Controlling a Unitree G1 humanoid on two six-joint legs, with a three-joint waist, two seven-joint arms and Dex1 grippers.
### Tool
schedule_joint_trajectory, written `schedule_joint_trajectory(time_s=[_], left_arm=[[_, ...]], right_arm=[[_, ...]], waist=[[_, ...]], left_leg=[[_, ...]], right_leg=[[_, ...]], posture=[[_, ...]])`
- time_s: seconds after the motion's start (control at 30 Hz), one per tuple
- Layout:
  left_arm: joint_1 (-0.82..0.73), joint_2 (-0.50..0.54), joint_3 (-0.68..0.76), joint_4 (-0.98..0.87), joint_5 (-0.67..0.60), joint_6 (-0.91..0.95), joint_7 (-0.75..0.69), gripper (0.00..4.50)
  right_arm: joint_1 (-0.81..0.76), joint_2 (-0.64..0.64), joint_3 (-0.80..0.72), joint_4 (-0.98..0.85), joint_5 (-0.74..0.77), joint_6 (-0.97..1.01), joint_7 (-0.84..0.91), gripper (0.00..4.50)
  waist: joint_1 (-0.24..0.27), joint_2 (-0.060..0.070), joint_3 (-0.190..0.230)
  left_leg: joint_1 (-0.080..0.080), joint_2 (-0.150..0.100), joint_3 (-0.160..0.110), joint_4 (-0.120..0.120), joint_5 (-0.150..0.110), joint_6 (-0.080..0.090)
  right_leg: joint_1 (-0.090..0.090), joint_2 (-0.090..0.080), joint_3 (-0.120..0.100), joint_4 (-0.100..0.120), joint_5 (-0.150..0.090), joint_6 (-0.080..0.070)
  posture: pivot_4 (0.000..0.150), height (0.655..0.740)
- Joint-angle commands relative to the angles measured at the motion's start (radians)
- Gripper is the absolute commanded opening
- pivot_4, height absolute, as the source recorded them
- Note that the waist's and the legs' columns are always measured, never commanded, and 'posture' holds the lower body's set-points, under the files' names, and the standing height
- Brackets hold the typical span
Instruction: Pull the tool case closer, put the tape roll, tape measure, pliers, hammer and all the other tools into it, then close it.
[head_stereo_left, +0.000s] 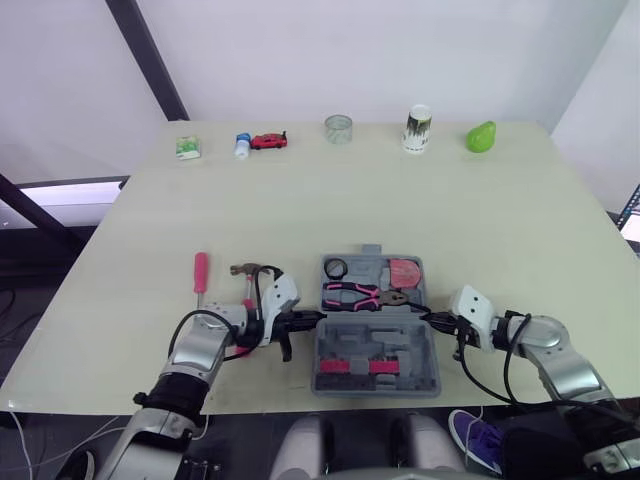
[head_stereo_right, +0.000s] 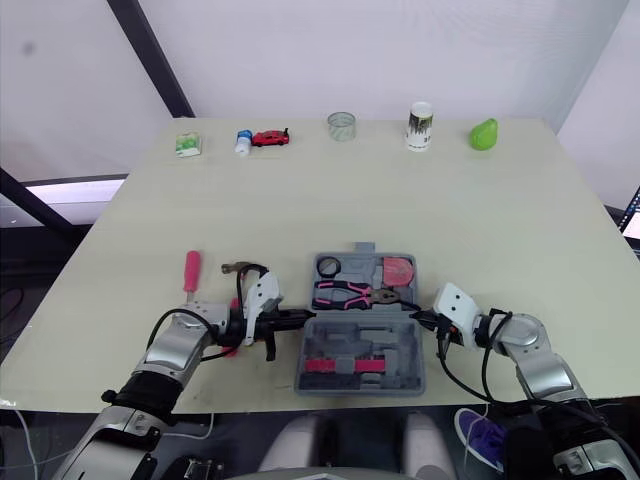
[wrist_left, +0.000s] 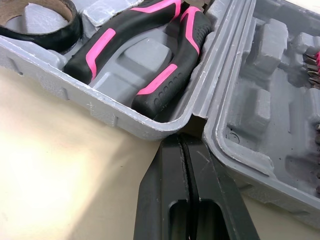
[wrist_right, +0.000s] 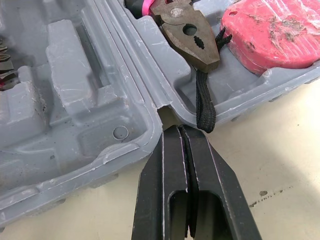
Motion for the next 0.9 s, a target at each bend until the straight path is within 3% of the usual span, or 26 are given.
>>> schedule_joint_trajectory(time_s=[0.03, 0.9], left_arm=[[-0.010, 0.002, 0.009, -0.019, -0.009, -0.002, 0.004, 0.02], [-0.014, 0.010, 0.013, -0.015, -0.013, 0.000, -0.001, 0.02]], right_arm=[[-0.029, 0.030, 0.026, -0.039, 0.013, -0.020, 0.006, 0.00], [-0.065, 0.067, 0.021, 0.002, -0.019, -0.048, -0.021, 0.00]], waist=[[-0.001, 0.000, 0.000], [0.000, 0.000, 0.000]], left_leg=[[0.000, 0.000, 0.000, 0.000, 0.000, 0.000], [0.000, 0.000, 0.000, 0.000, 0.000, 0.000]], right_leg=[[0.000, 0.000, 0.000, 0.000, 0.000, 0.000], [-0.001, 0.000, 0.000, 0.000, 0.000, 0.000]], posture=[[0.150, 0.7400], [0.150, 0.7400]])
